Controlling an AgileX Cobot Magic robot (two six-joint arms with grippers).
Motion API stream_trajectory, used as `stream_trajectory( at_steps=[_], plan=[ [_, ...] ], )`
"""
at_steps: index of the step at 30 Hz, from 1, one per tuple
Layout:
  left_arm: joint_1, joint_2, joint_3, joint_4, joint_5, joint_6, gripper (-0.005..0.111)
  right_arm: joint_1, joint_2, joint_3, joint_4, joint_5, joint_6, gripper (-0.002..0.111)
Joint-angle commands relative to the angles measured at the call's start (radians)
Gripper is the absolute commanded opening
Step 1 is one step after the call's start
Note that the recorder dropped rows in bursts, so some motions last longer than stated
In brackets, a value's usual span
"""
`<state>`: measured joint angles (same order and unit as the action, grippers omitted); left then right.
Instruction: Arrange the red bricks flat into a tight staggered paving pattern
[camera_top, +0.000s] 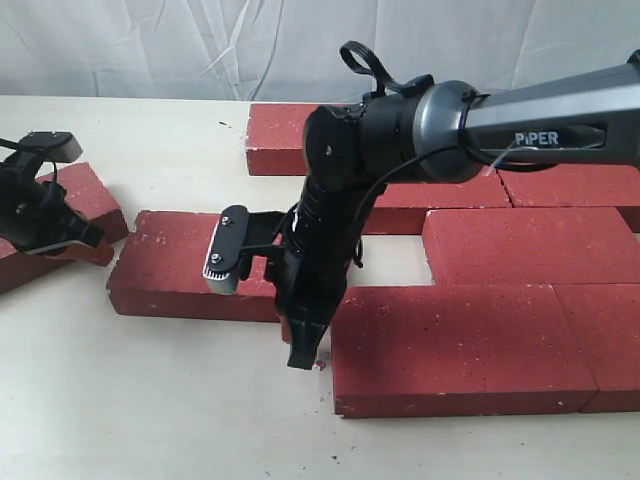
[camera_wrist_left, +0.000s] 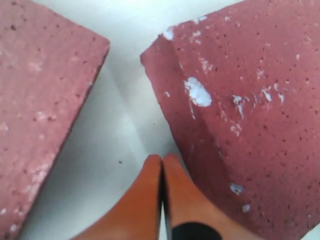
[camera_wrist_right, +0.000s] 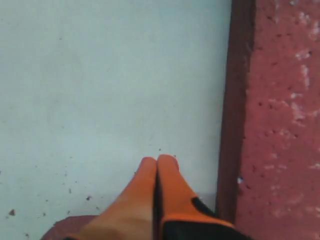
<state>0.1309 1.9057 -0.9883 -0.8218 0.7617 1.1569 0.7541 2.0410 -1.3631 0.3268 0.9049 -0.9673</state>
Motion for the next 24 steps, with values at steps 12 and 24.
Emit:
stream_trajectory(
  at_steps=[12, 24],
  plan=[
    [-0.043, 0.009, -0.015, -0.057, 0.021, 0.058, 0.000, 0.003, 0.001, -0.009, -0.168, -0.129, 0.177, -0.001],
    [-0.043, 0.009, -0.015, -0.057, 0.027, 0.062, 0.000, 0.003, -0.002, -0.009, -0.300, -0.078, 0.290, -0.001]
  ],
)
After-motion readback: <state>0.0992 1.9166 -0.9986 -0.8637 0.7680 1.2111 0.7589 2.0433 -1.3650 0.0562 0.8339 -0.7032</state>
